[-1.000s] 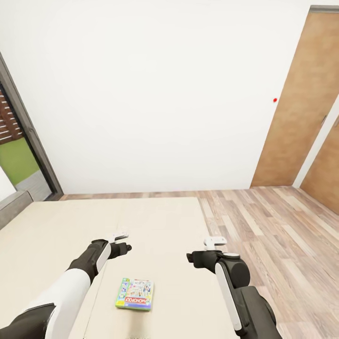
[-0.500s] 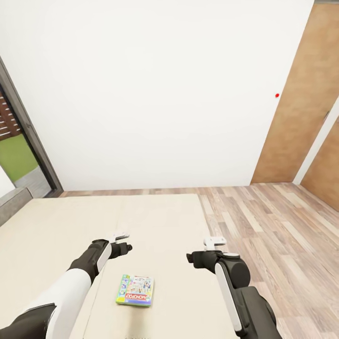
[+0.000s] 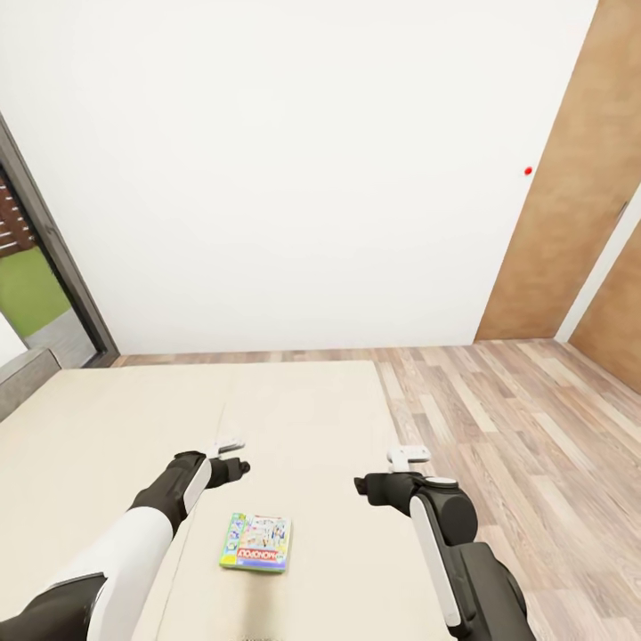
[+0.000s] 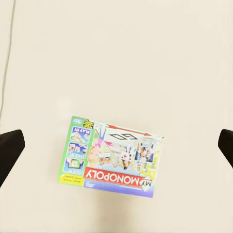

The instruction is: Put all the toys in the child's room - the three board games (two on the bed and one on the table), the two jigsaw puzzles on the table, and the tennis ball on the table - inside the toy box on the table in the child's room.

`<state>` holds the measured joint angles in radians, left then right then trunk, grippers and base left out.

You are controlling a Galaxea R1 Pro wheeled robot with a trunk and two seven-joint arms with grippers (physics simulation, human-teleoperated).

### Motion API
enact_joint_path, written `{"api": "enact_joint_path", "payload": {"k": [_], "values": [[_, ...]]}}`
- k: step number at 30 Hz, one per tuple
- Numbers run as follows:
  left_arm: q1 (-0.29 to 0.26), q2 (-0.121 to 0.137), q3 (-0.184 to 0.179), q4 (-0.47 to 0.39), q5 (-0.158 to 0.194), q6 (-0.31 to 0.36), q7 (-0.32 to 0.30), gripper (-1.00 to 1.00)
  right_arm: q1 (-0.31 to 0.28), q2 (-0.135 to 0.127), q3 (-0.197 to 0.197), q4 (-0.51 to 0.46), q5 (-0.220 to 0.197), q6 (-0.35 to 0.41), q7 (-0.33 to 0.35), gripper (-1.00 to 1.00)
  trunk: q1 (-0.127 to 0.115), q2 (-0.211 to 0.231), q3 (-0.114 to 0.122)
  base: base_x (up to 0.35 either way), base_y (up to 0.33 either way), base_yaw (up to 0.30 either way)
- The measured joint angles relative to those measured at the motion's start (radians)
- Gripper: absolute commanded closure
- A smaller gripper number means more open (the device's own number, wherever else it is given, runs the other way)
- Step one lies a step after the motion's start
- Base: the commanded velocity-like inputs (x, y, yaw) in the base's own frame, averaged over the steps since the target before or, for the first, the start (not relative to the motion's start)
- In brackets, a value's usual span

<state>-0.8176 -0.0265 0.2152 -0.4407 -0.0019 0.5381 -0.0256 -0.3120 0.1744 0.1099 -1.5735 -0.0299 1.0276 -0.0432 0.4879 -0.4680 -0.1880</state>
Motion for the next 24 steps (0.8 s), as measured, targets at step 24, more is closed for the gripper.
{"api": "enact_joint_path", "payload": {"k": [24], "values": [[-0.209, -0.086, 0.001, -0.040, -0.002, 0.231, 0.006, -1.00, -0.019, -0.088, -0.157, -0.004, -0.011, -0.014, 0.404, -1.00, 0.000, 0.000, -0.040, 0.000, 0.000, 0.000]]}}
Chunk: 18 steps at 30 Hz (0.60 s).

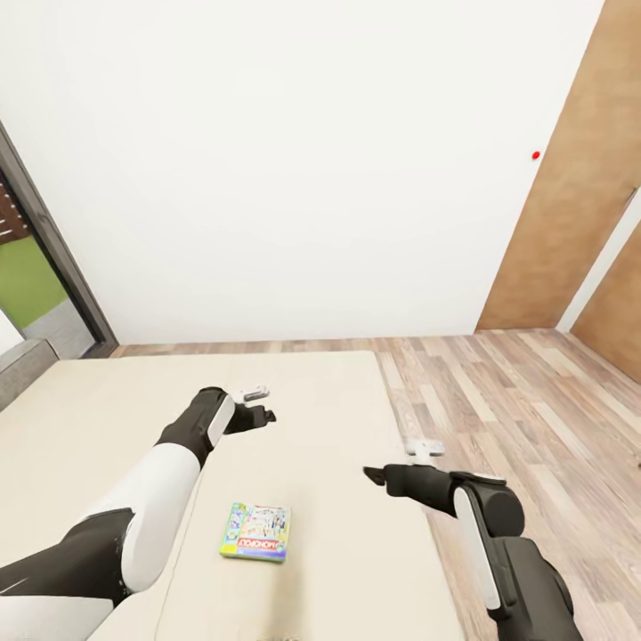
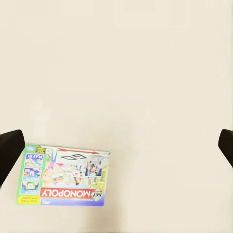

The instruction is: Put all the toys in the child's room - the three board games (two on the bed and one on the table), the two jigsaw puzzles on the table, and the tennis ball on the table - inside the toy box on the table in the child's room.

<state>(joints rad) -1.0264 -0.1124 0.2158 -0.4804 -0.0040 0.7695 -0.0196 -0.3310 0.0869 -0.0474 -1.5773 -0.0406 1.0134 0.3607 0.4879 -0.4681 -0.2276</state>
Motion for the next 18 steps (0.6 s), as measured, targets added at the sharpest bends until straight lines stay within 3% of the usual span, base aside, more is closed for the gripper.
{"api": "enact_joint_path", "payload": {"k": [3, 7, 18], "values": [[-0.011, 0.000, 0.001, 0.001, -0.001, 0.002, 0.003, -1.00, -0.003, -0.028, -0.057, 0.000, 0.000, -0.005, 0.148, -1.00, 0.000, 0.000, -0.005, 0.000, 0.000, 0.000], [-0.016, 0.000, 0.001, 0.001, -0.002, 0.003, 0.011, -1.00, -0.006, -0.041, -0.088, 0.000, 0.000, -0.009, 0.253, -1.00, 0.000, 0.000, -0.012, 0.000, 0.000, 0.000], [-0.019, -0.003, 0.002, 0.005, -0.003, -0.008, 0.043, -1.00, -0.007, -0.048, -0.108, 0.001, 0.001, -0.008, 0.328, -1.00, 0.000, 0.000, -0.030, 0.000, 0.000, 0.000]]}}
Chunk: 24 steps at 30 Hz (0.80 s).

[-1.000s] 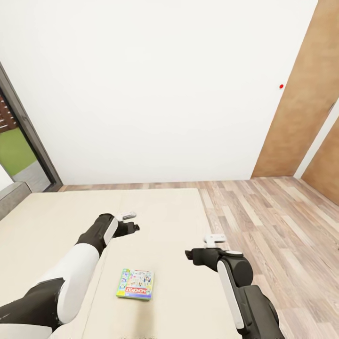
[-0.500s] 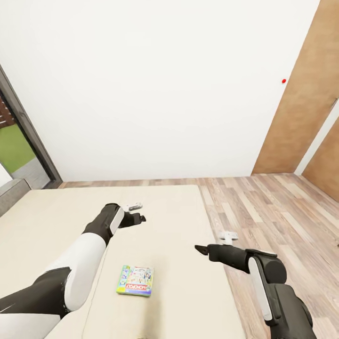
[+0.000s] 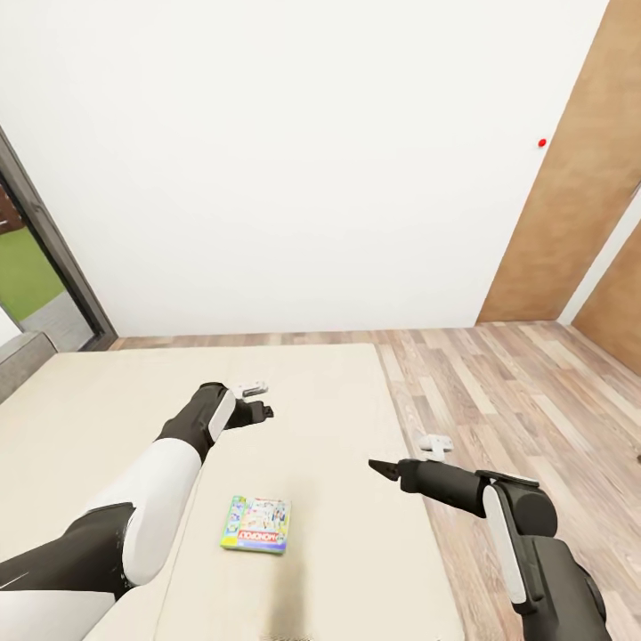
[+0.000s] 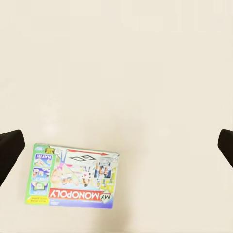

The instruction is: Put all the toys in the child's room - the three board games (two on the bed and one on the table), the two jigsaw puzzles on the table, and the tennis ball on the table - inside the toy box on the table in the child's room.

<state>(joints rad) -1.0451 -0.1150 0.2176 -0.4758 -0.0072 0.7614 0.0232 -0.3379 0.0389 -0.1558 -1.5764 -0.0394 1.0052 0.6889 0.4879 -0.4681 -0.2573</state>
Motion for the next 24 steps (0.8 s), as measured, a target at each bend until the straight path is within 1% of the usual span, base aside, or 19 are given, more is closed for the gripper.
{"api": "enact_joint_path", "payload": {"k": [9, 16, 24], "values": [[0.000, 0.001, -0.006, 0.005, 0.001, -0.013, 0.004, -1.00, -0.001, -0.001, -0.001, 0.000, -0.001, 0.007, 0.013, -1.00, 0.000, 0.000, -0.015, 0.000, 0.000, 0.000], [0.000, 0.006, -0.007, 0.024, 0.001, -0.029, 0.004, -1.00, -0.001, -0.002, -0.002, 0.000, -0.001, 0.009, 0.015, -1.00, 0.000, 0.000, -0.026, 0.000, 0.000, 0.000], [0.000, 0.011, -0.008, 0.037, 0.000, -0.043, 0.004, -1.00, -0.002, -0.004, -0.006, 0.000, -0.001, 0.007, 0.041, -1.00, 0.000, 0.000, -0.040, 0.000, 0.000, 0.000]]}}
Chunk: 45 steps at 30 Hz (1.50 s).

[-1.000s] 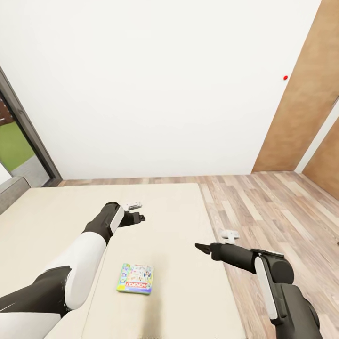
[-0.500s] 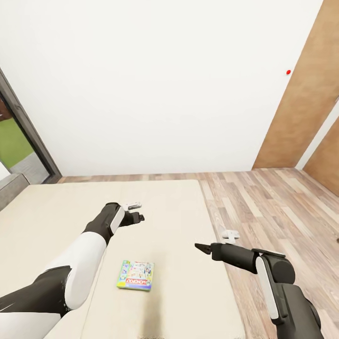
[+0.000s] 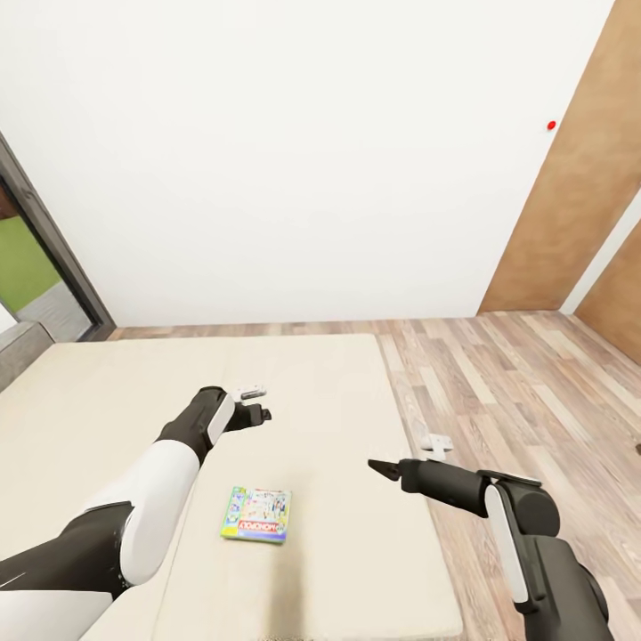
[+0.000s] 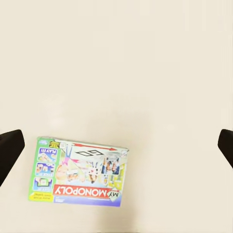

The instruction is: Put all the toys in the child's room - the three board games (two on the bed and one on the table), the two jigsaw puzzles on the table, and the tennis ball on the table - inside the toy box on the table in the child's room.

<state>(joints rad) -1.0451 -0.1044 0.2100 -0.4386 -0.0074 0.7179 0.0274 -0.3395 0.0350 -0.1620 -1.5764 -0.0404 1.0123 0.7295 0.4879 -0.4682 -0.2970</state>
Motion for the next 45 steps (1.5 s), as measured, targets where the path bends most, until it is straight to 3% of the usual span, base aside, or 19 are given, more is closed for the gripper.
{"api": "enact_joint_path", "payload": {"k": [3, 15, 20, 26, 45], "values": [[0.001, 0.007, 0.000, 0.001, 0.000, -0.005, 0.000, -1.00, 0.000, -0.005, -0.011, 0.000, 0.000, -0.001, 0.017, -1.00, 0.000, 0.000, -0.005, 0.000, 0.000, 0.000], [0.001, 0.057, 0.000, 0.003, 0.002, -0.009, -0.001, -1.00, 0.001, -0.019, -0.126, 0.001, 0.000, -0.003, 0.128, -1.00, 0.000, 0.000, -0.025, 0.000, 0.000, 0.000], [0.002, 0.075, 0.000, 0.004, 0.002, -0.010, -0.001, -1.00, 0.001, -0.021, -0.156, 0.002, 0.000, -0.005, 0.153, -1.00, 0.000, 0.000, -0.033, 0.000, 0.000, 0.000], [0.003, 0.087, 0.000, 0.029, 0.002, -0.011, -0.001, -1.00, 0.002, -0.021, -0.170, 0.003, 0.000, -0.006, 0.163, -1.00, 0.000, 0.000, -0.043, 0.000, 0.000, 0.000], [0.003, 0.091, 0.000, 0.075, 0.003, -0.032, -0.001, -1.00, 0.002, -0.021, -0.173, 0.003, 0.000, -0.007, 0.165, -1.00, 0.000, 0.000, -0.074, 0.000, 0.000, 0.000]]}}
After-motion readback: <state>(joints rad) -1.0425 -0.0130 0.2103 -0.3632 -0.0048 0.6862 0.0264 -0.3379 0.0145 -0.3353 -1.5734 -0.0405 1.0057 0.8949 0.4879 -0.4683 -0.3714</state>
